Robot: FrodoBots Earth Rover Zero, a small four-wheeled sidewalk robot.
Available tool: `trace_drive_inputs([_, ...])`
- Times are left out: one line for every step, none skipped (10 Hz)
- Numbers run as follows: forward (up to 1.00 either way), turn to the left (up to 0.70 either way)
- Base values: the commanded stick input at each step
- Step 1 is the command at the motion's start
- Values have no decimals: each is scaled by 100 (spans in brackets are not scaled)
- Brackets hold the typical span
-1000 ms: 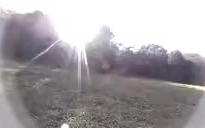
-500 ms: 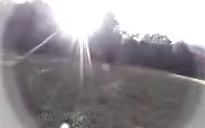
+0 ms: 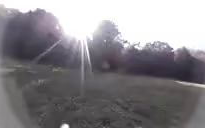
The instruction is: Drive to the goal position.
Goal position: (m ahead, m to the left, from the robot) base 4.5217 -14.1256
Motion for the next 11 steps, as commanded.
trace_drive_inputs([70,0])
trace_drive_inputs([70,0])
trace_drive_inputs([70,0])
trace_drive_inputs([70,0])
trace_drive_inputs([70,0])
trace_drive_inputs([70,0])
trace_drive_inputs([70,0])
trace_drive_inputs([70,0])
trace_drive_inputs([70,0])
trace_drive_inputs([70,0])
trace_drive_inputs([70,0])
